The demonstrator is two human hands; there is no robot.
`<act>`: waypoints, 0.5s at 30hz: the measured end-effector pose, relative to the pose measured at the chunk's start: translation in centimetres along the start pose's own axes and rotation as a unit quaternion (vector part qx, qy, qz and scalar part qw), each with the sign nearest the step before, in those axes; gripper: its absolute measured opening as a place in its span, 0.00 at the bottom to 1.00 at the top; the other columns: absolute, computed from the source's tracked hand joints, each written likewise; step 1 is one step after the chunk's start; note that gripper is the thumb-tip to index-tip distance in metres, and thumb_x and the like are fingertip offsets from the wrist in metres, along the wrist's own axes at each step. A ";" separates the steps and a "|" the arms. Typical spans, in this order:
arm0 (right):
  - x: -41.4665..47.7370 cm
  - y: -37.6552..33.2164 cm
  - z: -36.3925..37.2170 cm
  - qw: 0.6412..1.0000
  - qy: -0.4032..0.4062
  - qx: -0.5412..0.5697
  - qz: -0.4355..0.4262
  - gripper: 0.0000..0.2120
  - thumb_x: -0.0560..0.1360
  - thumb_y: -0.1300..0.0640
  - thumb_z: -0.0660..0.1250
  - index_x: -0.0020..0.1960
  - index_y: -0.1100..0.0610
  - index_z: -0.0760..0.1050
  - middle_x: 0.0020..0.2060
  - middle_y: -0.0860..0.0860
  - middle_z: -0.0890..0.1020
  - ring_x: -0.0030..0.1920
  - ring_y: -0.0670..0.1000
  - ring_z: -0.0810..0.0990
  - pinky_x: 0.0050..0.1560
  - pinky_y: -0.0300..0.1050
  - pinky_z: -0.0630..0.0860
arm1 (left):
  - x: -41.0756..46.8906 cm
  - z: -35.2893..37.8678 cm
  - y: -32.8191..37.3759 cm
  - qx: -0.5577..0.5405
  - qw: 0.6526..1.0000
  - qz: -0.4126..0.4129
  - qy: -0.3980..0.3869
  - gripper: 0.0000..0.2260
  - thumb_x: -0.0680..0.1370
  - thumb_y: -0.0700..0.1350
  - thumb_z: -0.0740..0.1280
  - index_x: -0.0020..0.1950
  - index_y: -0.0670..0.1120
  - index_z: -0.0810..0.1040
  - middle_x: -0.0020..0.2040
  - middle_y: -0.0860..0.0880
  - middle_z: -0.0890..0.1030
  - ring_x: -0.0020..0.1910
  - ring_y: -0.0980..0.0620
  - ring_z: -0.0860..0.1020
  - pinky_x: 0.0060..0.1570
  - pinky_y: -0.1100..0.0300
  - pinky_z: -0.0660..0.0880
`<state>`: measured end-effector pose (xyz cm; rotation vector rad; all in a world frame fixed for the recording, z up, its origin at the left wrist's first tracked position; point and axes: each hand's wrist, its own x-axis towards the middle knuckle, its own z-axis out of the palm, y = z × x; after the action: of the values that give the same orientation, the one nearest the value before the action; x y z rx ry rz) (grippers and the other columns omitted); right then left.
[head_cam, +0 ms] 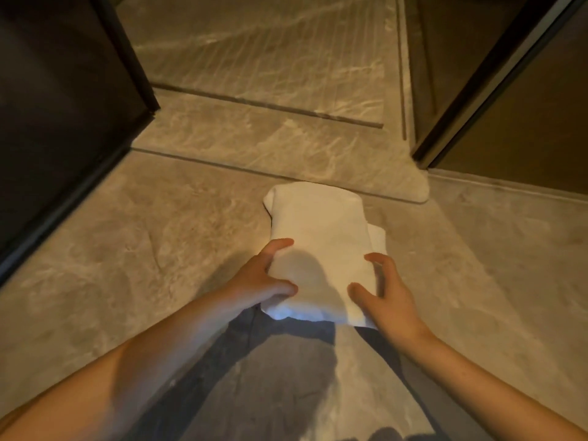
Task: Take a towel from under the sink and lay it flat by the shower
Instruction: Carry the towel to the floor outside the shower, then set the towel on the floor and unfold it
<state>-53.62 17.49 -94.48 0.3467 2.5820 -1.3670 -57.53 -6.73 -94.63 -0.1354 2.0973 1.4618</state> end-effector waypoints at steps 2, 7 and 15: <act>1.2 -1.1 -0.3 0.987 0.059 -0.141 -0.043 0.30 0.78 0.49 0.63 0.77 0.52 0.58 0.74 0.58 0.64 0.72 0.60 0.64 0.69 0.53 0.65 | 0.3 0.2 1.6 0.195 0.972 0.080 0.102 0.36 0.70 0.58 0.68 0.76 0.62 0.59 0.75 0.42 0.61 0.71 0.42 0.63 0.66 0.51 0.66; 4.1 -2.9 2.7 0.944 0.020 -0.288 -0.161 0.28 0.83 0.46 0.48 0.80 0.51 0.48 0.80 0.49 0.49 0.79 0.52 0.44 0.77 0.50 0.43 | 3.7 2.7 2.7 0.479 0.825 0.263 0.146 0.27 0.82 0.52 0.53 0.80 0.49 0.53 0.81 0.50 0.51 0.79 0.48 0.46 0.76 0.47 0.41; 5.0 1.5 5.9 0.940 0.006 -0.300 -0.163 0.28 0.81 0.44 0.39 0.80 0.48 0.47 0.80 0.46 0.52 0.79 0.49 0.45 0.77 0.47 0.41 | 6.0 3.5 -1.6 0.503 0.810 0.273 0.131 0.25 0.83 0.54 0.47 0.78 0.46 0.61 0.79 0.47 0.60 0.79 0.48 0.53 0.76 0.46 0.49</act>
<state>-57.50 13.96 -100.35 -0.1798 2.9841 -0.5737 -60.51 -2.89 -99.81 0.7700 3.0114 0.3764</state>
